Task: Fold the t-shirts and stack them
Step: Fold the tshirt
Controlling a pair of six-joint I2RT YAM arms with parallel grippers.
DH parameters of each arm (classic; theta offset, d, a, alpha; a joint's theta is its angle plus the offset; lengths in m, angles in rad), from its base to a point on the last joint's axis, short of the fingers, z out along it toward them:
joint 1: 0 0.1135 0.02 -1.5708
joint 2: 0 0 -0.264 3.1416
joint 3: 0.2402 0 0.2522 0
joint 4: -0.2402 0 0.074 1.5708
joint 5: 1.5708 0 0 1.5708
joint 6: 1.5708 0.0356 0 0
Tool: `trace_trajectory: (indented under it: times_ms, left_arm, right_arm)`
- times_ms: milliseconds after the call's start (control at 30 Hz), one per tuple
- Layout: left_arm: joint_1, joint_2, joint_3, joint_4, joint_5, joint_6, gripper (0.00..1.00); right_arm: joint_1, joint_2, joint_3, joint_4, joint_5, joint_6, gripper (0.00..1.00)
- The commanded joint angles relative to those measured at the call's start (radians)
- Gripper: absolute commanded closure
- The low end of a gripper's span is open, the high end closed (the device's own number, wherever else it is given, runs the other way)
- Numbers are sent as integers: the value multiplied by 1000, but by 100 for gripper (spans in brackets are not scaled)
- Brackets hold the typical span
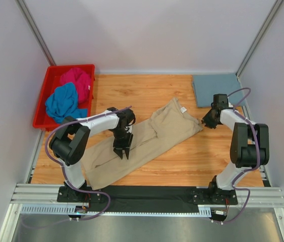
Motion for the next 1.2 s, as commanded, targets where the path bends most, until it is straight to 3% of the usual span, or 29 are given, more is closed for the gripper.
trace_trajectory:
  times_ms: [0, 133, 233, 533, 900, 1167]
  left_arm:
    - [-4, -57, 67, -47, -7, 7, 58]
    - [-4, -54, 107, -38, -17, 14, 57]
    - [-1, -31, 127, -21, -40, 28, 57]
    - [113, 15, 101, -6, -68, 46, 58]
    - [206, -29, 112, -84, -234, 2, 57]
    - [234, -143, 201, -124, -363, -61, 57]
  right_arm:
    - [-1, -46, 96, -137, 0, 39, 73]
    - [27, -20, 141, -276, -61, 177, 56]
    - [56, -35, 129, -319, -8, 289, 44]
    - [183, 2, 214, -355, 23, 375, 43]
    - [211, 198, 294, -316, 81, 228, 50]
    - [211, 460, 646, -397, 95, 26, 51]
